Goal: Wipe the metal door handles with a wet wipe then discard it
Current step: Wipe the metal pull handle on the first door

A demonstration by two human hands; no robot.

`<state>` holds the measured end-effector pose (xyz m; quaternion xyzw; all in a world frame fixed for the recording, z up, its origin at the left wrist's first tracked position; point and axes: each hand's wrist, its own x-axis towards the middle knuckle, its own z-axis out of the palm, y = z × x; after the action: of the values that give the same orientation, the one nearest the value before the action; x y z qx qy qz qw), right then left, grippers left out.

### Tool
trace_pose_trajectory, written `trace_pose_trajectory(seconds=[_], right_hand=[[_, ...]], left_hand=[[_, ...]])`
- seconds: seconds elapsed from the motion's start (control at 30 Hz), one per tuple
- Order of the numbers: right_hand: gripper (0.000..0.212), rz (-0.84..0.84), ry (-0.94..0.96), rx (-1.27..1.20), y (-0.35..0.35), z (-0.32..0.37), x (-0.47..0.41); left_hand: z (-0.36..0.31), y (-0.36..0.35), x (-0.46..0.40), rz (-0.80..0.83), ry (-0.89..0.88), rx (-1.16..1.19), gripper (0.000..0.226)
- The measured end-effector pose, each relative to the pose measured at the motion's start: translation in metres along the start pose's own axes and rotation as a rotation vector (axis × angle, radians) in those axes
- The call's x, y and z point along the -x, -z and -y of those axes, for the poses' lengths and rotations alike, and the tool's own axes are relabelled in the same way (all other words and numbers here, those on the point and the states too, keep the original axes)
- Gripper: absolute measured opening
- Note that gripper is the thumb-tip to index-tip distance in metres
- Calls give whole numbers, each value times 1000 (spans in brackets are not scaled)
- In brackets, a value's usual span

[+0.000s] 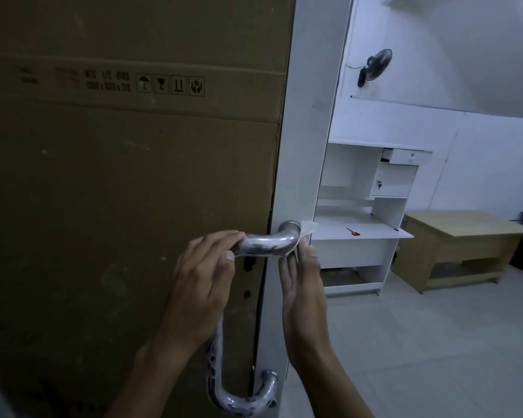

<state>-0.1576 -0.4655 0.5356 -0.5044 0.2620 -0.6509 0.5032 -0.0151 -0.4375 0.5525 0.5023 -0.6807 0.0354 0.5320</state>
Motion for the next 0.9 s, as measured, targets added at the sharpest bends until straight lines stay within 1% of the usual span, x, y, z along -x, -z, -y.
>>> trace_pose_trajectory(seconds=[0.03,0.1,0.23,0.3,0.4,0.47,0.53,0.57,0.63,0.7,0.73,0.87,0.9], right_hand=[[54,1,-36,-107,-1,5,-2],[58,-25,-137,-309,2,18,-10],[64,-19,-361,-557,8,41,-17],[63,-17,-381,-593,10,43,-14],[61,9,-311,-567,4,40,-1],[55,15,-215,-415,-4,31,12],[50,-9,-93,-122,-13,17,21],[55,1,-39,27,-17,11,23],[78,12,15,270,-25,1,22],[85,-24,71,430,-25,-3,11],[84,-25,109,502,-21,-4,5],[68,15,256,796,2,-2,-19],[65,15,298,839,7,-3,-23]], left_hand=[[0,0,0,2,0,-3,47],[1,0,0,0,-8,-5,47],[0,-1,-1,-16,-19,-4,48],[0,-1,-1,-19,-25,-6,47],[1,-1,-1,-24,-28,-11,47],[0,-1,0,-24,-26,-12,48],[1,-1,-1,-23,-29,-18,48],[1,-1,0,-22,-32,-22,48],[1,-1,-1,-14,-32,-26,48],[1,-1,-1,-9,-26,-23,48],[0,-1,-1,-10,-23,-22,48],[-1,-1,-1,0,-8,-21,49],[-1,-1,-1,6,-4,-19,49]])
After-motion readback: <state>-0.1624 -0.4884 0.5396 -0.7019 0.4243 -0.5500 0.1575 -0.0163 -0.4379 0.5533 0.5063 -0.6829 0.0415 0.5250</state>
